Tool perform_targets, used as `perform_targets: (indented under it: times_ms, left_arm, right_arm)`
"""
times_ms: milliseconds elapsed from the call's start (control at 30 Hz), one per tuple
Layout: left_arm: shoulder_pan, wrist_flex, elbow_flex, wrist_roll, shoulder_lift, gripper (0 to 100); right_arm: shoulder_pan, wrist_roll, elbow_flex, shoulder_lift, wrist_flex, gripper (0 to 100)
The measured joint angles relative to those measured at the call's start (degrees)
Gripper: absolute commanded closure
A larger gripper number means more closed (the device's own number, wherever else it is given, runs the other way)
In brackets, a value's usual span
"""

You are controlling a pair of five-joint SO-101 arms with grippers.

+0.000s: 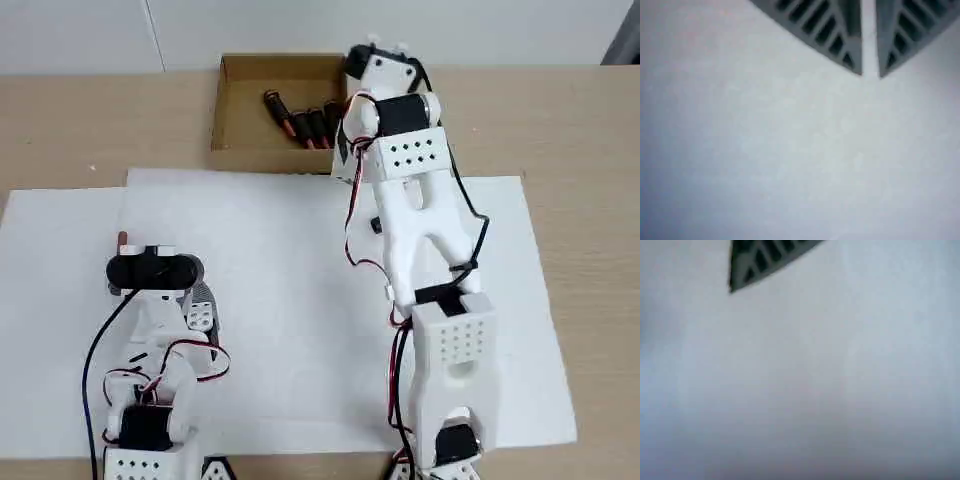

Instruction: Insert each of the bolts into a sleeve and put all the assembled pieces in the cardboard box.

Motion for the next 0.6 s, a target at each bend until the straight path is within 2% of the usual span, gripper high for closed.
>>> perform_targets:
  times_ms: [333, 600]
  left_arm:
    - [0.0, 0.0, 0.0, 0.0, 0.0, 99]
    - [0.0, 0.0, 0.0, 0.0, 0.0, 99]
  right_arm:
    - [2.8, -6.3, 0.0, 5.9, -0.1, 81.9]
    - [2.9, -8.3, 0.0, 9.8, -0.2, 82.1]
